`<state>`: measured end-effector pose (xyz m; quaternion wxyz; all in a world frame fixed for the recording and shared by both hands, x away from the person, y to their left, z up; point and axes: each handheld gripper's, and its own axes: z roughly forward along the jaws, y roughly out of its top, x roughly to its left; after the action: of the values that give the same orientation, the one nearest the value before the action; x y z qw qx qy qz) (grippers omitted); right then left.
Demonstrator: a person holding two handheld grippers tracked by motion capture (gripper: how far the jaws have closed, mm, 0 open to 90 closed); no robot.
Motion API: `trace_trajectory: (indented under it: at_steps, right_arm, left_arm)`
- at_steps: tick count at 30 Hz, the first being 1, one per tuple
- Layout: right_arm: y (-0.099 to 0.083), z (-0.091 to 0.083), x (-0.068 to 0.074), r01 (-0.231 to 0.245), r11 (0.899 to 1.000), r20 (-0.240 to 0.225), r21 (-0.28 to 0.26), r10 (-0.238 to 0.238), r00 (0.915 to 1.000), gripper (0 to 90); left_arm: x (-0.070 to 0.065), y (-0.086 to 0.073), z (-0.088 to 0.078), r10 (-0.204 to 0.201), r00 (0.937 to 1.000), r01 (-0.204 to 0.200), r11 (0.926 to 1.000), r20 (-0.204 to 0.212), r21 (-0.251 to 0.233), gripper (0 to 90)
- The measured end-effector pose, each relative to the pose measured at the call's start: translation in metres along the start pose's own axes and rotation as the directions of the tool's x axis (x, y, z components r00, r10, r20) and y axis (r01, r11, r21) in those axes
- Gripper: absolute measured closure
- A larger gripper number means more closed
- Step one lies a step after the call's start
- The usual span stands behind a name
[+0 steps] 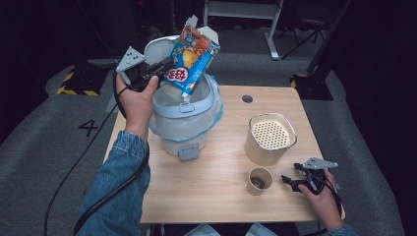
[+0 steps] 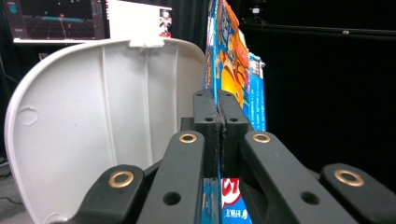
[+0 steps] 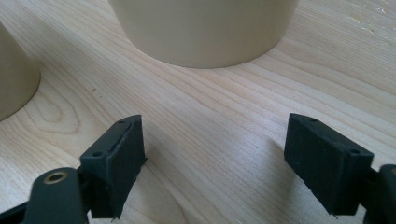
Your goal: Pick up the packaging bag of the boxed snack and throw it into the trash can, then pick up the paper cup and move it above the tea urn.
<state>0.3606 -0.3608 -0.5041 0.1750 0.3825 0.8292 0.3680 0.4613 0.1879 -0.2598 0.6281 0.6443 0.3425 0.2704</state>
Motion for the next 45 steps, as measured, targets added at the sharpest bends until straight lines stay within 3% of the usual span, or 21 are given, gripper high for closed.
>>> trace_trajectory:
  at_steps: [4,6,10,12,20,26,35,38,45]
  right_arm:
    - [0.0,0.0,0.0,0.0,1.0,0.001,0.0,0.0,1.0,20.4]
    - [0.0,0.0,0.0,0.0,1.0,0.001,0.0,0.0,1.0,20.4]
    - [0.0,0.0,0.0,0.0,1.0,0.001,0.0,0.0,1.0,20.4]
    - [0.0,0.0,0.0,0.0,1.0,0.001,0.0,0.0,1.0,20.4]
    - [0.0,0.0,0.0,0.0,1.0,0.001,0.0,0.0,1.0,20.4]
    - [0.0,0.0,0.0,0.0,1.0,0.001,0.0,0.0,1.0,20.4]
    - [0.0,0.0,0.0,0.0,1.0,0.0,0.0,0.0,1.0,20.4]
    - [0.0,0.0,0.0,0.0,1.0,0.0,0.0,0.0,1.0,20.4]
    - [0.0,0.0,0.0,0.0,1.0,0.0,0.001,0.0,1.0,20.4]
  left_arm:
    - [-0.001,-0.003,0.004,0.003,1.0,-0.003,0.9999,0.005,0.016,88.6]
    - [-0.002,-0.003,0.006,0.017,0.9995,-0.019,0.9984,0.026,0.054,84.9]
    - [-0.004,-0.004,0.005,0.053,0.9985,-0.053,0.9951,0.012,0.084,43.4]
    - [-0.004,-0.003,0.0,0.056,0.9983,-0.057,0.9946,0.012,0.087,34.7]
    - [-0.006,-0.004,-0.019,0.074,0.9959,-0.079,0.99,0.053,0.117,32.0]
    - [-0.011,-0.011,-0.038,0.087,0.9893,-0.106,0.9804,0.116,0.166,31.8]
    - [-0.028,-0.019,-0.064,0.112,0.9689,-0.158,0.9659,0.22,0.205,31.4]
    - [-0.034,-0.025,-0.072,0.127,0.9633,-0.181,0.958,0.236,0.222,31.6]
    - [-0.042,-0.047,-0.091,0.121,0.9538,-0.192,0.9494,0.275,0.248,30.0]
